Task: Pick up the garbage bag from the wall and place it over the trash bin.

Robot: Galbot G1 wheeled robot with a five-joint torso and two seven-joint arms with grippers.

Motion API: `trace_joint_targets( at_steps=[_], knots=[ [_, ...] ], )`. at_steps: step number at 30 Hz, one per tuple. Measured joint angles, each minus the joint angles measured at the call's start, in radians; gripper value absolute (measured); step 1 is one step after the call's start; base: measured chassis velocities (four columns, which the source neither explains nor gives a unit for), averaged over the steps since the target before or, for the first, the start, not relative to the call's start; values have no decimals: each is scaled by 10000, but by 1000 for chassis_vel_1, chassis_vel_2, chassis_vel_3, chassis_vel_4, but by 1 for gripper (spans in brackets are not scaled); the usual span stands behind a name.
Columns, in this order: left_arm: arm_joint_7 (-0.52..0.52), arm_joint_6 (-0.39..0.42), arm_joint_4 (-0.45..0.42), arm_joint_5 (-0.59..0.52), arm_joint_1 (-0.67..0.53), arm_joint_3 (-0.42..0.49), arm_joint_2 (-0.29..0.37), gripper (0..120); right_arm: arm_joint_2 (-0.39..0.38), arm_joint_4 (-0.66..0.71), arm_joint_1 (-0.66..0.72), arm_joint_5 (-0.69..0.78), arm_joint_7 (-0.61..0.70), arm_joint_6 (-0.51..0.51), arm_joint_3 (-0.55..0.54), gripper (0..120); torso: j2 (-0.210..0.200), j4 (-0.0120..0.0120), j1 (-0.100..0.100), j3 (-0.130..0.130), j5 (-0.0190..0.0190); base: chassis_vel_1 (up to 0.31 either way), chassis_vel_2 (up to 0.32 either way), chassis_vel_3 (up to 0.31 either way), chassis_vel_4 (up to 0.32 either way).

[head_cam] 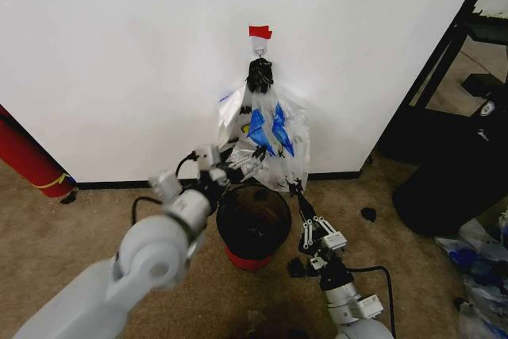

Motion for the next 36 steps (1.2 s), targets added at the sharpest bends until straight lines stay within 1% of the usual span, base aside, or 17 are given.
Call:
trace_joint_targets(
  at_steps=[3, 4, 7, 10, 15, 18, 19, 26, 27, 34, 35, 36],
  knots=[
    [-341, 46, 409, -520, -491, 80, -298, 100, -2, 29, -52, -8, -12, 11, 70, 0, 0, 0, 0, 0, 0, 0, 0, 0, 0],
    [-341, 46, 409, -520, -491, 80, -298, 100, -2, 29, -52, -8, -12, 11, 70, 0, 0, 0, 0, 0, 0, 0, 0, 0, 0],
    [-463, 54, 777, -607, -846, 314, -572, 100, 34, 42, -85, -25, -21, 19, 147, 0, 0, 1, 0, 0, -1, 0, 0, 0, 0],
    [-505, 43, 1105, -458, -1135, 600, -792, 100, 97, 50, -95, -34, -25, 28, 207, 0, 0, -1, 0, -1, 1, 0, 0, 0, 0],
    [-520, -59, 1425, -141, -1350, 783, -949, 100, 104, 58, -106, -32, -27, 28, 244, 0, 0, 0, 0, -1, -1, 0, 0, 0, 0],
    [-558, -107, 1493, 2, -1374, 807, -944, 93, 88, 58, -116, -24, -28, 28, 275, 0, 1, -1, -1, -1, -1, 0, 0, 0, 0],
    [-558, -107, 1493, 2, -1374, 807, -944, 93, 88, 58, -116, -24, -28, 28, 275, 0, 1, -1, -1, -1, -1, 0, 0, 0, 0],
    [-543, -147, 1582, 80, -1422, 930, -961, 62, 69, 58, -42, 26, -7, -9, 279, 0, 2, -1, -1, -1, -1, 0, 0, 0, 0],
    [-543, -147, 1582, 80, -1422, 930, -961, 62, 69, 58, -42, 26, -7, -9, 279, 0, 2, -1, -1, -1, -1, 0, 0, 0, 0],
    [-520, -169, 1593, 142, -1360, 993, -971, 34, 79, 120, -94, 34, 15, -23, 290, 0, 2, 0, -1, -1, -1, 0, 0, 0, 0],
    [-520, -169, 1593, 142, -1360, 993, -971, 34, 79, 120, -94, 34, 15, -23, 290, 0, 2, 0, -1, -1, -1, 0, 0, 0, 0],
    [-527, -175, 1593, 155, -1357, 993, -969, 29, 83, 124, -104, 34, 29, -24, 290, 0, 2, -1, -1, -1, -1, 0, 0, 0, 0]
  ],
)
